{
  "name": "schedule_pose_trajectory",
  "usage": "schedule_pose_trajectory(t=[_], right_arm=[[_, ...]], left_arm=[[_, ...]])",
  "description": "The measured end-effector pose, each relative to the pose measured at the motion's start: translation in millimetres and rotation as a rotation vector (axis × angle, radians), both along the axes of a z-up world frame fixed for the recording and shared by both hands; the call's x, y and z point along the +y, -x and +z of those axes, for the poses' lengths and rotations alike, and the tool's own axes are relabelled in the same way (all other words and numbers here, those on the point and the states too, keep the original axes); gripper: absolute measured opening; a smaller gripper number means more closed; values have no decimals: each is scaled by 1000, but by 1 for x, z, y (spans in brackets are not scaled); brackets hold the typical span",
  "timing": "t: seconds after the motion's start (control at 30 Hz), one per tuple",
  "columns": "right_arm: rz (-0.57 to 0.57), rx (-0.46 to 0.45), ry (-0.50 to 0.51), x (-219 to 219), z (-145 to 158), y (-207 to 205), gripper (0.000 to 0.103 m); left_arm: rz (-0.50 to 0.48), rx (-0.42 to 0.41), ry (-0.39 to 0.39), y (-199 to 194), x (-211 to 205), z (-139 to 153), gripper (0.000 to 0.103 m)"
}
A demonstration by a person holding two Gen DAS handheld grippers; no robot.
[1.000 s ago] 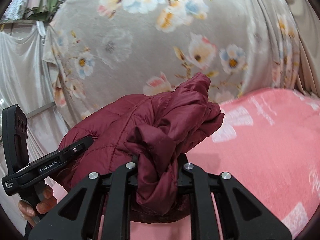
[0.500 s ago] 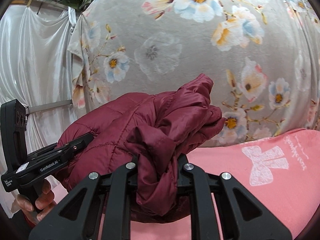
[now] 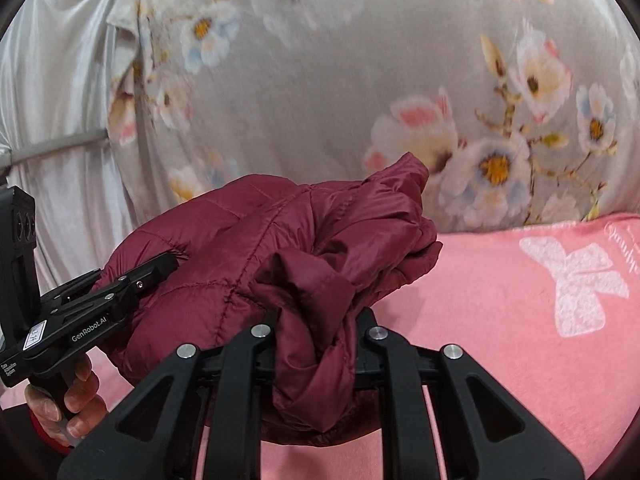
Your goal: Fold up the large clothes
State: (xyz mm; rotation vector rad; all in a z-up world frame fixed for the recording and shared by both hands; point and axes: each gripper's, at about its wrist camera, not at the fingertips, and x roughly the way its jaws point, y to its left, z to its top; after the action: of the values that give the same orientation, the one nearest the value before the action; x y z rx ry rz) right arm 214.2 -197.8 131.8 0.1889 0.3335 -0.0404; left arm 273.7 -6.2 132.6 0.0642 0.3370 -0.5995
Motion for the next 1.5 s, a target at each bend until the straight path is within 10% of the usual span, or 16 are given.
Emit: schedule_pose_trajectory(t=[0.27, 0.53, 0.67, 0.93, 1.5], right_arm=[[14, 180, -34, -3, -75, -32, 15], [-71, 317, -161, -27, -85, -9, 47], [-165, 296, -179, -37, -68, 22, 47], [-165, 290, 43, 8, -24, 0, 19], [-239, 433, 41, -4, -97, -46, 17]], left_arm=[[48, 125, -125, -34, -7, -80, 33], [214, 317, -267, -39, 3, -92, 77], [322, 370, -315, -26, 14, -76, 77], [417, 452, -288, -19, -2, -47, 77], [445, 502, -270, -39, -23, -102, 87]])
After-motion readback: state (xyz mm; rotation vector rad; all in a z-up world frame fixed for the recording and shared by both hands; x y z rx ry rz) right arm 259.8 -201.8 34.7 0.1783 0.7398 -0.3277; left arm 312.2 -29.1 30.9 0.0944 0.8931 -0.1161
